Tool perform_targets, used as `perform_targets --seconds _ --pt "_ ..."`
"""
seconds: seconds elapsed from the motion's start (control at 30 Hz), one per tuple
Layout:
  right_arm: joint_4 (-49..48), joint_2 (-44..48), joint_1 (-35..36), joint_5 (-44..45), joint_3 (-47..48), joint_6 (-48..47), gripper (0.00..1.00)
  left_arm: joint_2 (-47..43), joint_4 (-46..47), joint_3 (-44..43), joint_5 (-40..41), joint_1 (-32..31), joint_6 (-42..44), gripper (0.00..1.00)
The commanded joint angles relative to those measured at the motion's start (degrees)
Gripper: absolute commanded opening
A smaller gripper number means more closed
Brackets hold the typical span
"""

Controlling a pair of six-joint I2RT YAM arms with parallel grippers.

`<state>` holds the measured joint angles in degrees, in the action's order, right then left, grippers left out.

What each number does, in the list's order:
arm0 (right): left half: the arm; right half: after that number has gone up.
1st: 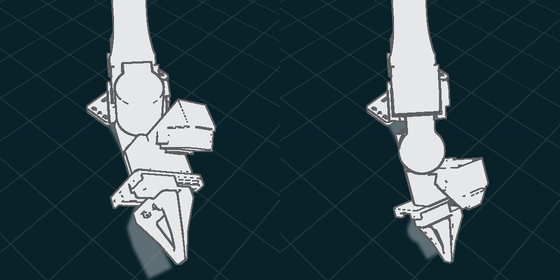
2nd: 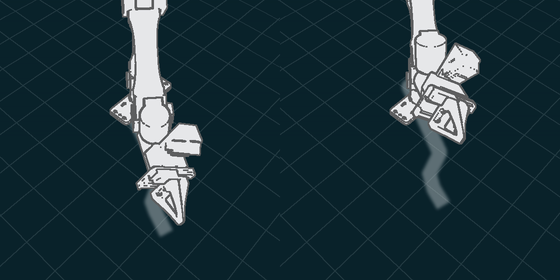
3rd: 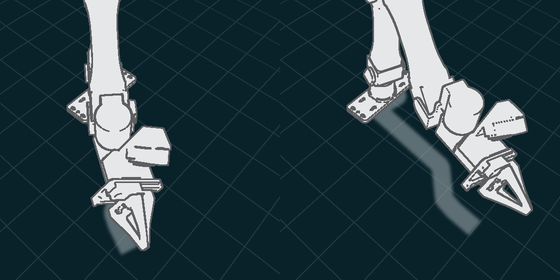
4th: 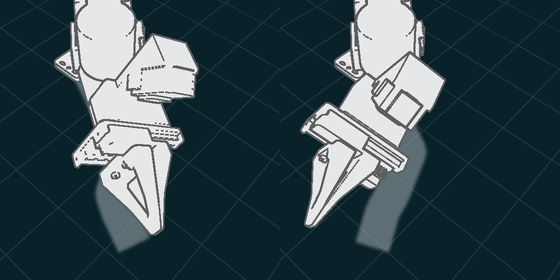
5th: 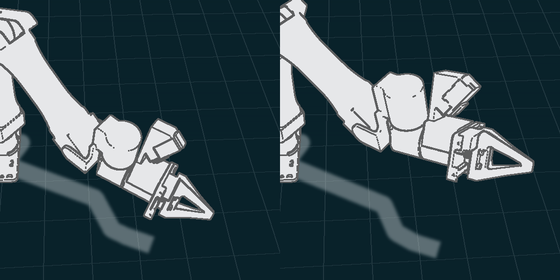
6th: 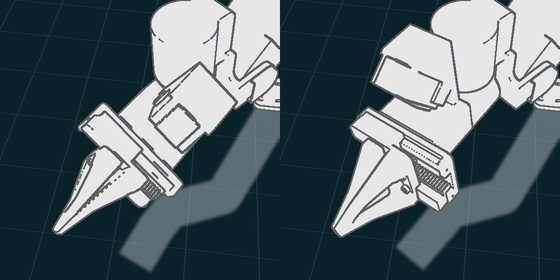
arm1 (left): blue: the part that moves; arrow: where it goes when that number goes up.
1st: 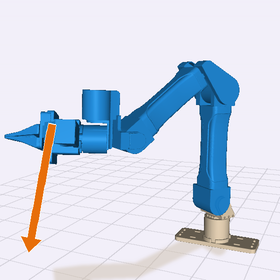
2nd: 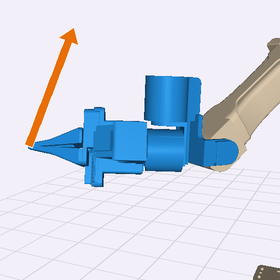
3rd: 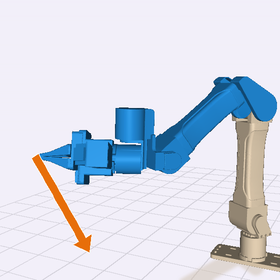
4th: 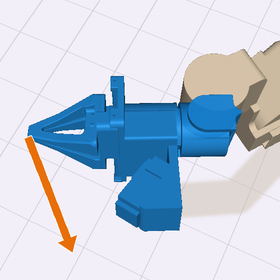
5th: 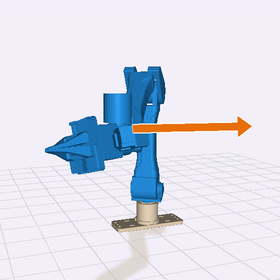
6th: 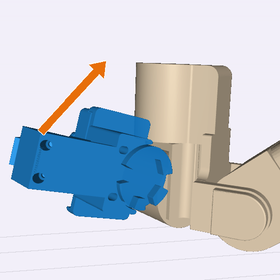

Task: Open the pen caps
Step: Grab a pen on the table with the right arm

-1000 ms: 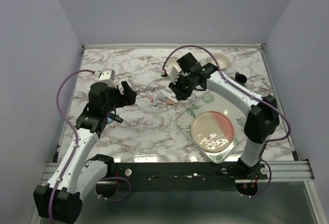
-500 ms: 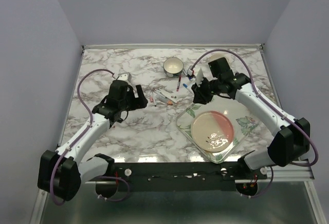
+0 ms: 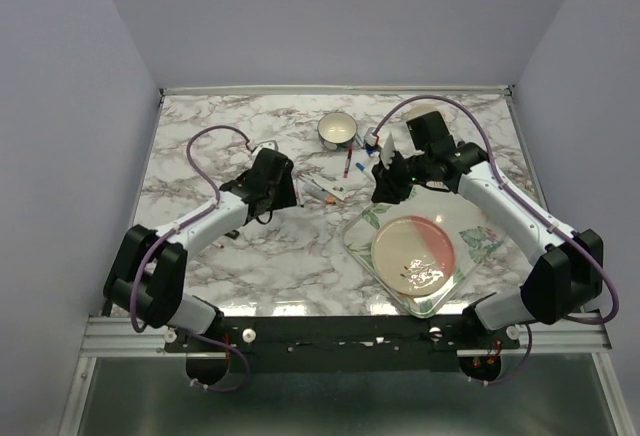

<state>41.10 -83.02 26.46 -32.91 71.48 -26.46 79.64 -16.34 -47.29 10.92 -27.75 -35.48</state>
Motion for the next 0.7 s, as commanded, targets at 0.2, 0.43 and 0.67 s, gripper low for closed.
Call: perform_targets --seconds 0.2,0.43,0.67 --pt "-0.7 0.7 0.1 -2.1 -0.6 0.2 0.36 14.7 -5.5 -14.3 9.9 -2.4 1.4 0.6" --pt "-0.2 0.5 0.1 -2.6 -0.6 0.0 0.35 21.2 -6.2 -19.0 9.5 -2.4 2.7 0.48" --pt "0.0 0.4 0.1 -2.8 -0.6 -0.1 0.35 25.0 -6.4 -21.5 8.5 -2.4 3.5 0.48"
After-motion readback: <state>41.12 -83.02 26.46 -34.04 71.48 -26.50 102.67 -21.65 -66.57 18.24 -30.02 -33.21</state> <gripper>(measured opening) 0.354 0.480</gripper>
